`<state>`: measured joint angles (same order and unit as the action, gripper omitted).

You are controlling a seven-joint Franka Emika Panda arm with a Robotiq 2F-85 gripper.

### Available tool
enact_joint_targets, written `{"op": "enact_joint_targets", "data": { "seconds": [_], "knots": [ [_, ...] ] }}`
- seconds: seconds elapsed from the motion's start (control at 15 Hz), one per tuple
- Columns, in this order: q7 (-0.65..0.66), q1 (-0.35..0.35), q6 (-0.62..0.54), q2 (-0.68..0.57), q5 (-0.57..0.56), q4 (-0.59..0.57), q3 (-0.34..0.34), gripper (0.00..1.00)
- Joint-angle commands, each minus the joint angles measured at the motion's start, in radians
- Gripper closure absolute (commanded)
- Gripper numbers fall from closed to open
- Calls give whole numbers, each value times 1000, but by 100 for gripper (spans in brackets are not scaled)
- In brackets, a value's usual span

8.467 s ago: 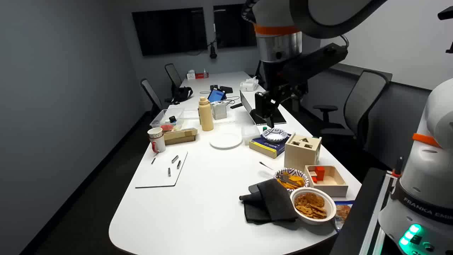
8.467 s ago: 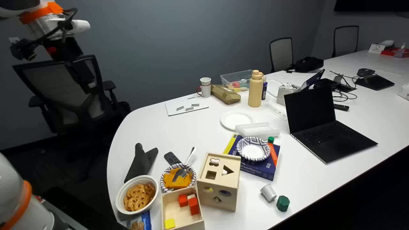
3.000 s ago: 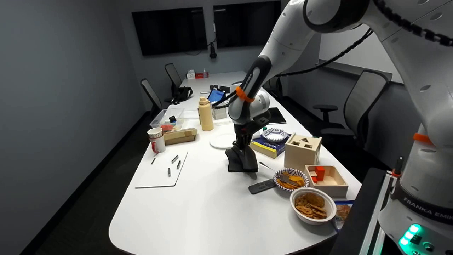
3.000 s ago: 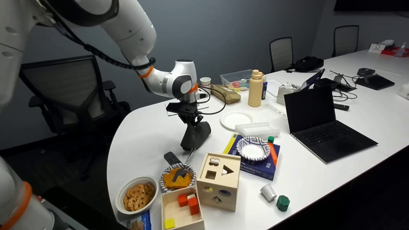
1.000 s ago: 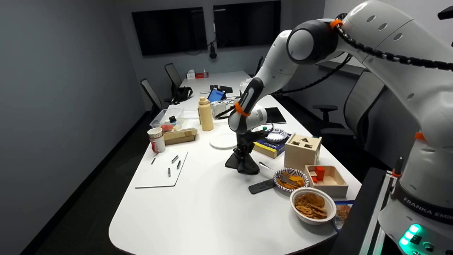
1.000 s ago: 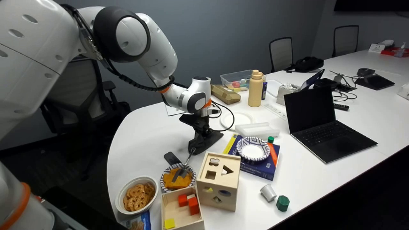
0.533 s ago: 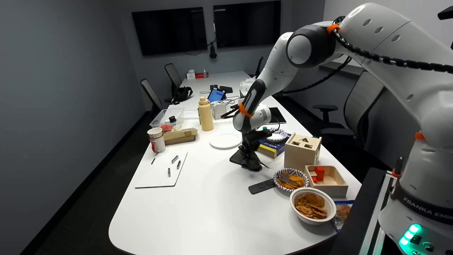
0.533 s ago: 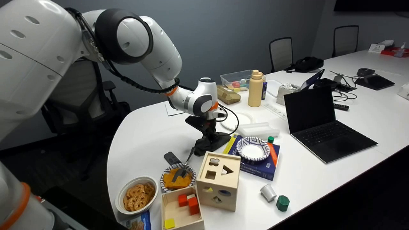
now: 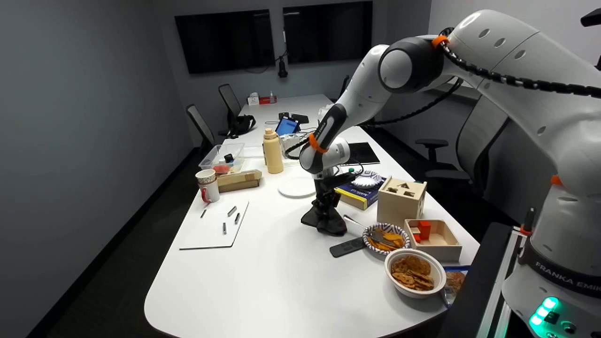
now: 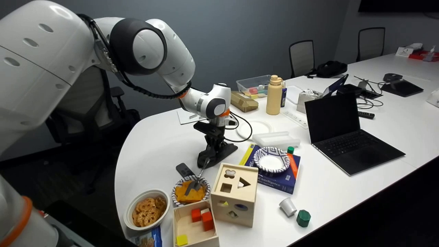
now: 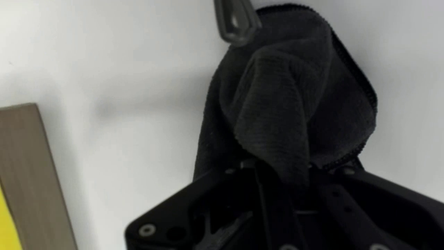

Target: Use the towel to wipe the table

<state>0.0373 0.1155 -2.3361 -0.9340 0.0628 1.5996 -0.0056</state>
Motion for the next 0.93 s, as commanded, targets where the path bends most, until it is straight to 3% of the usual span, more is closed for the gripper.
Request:
{"op": "enact_joint_targets", "data": {
  "seconds": [0.0, 0.47, 0.87],
  "knots": [
    [-39, -16, 64, -103, 2, -149, 15, 98],
    [-20, -32, 62, -217, -14, -353, -10, 98],
    [138, -78, 113, -228, -39, -367, -104, 98]
  ]
}}
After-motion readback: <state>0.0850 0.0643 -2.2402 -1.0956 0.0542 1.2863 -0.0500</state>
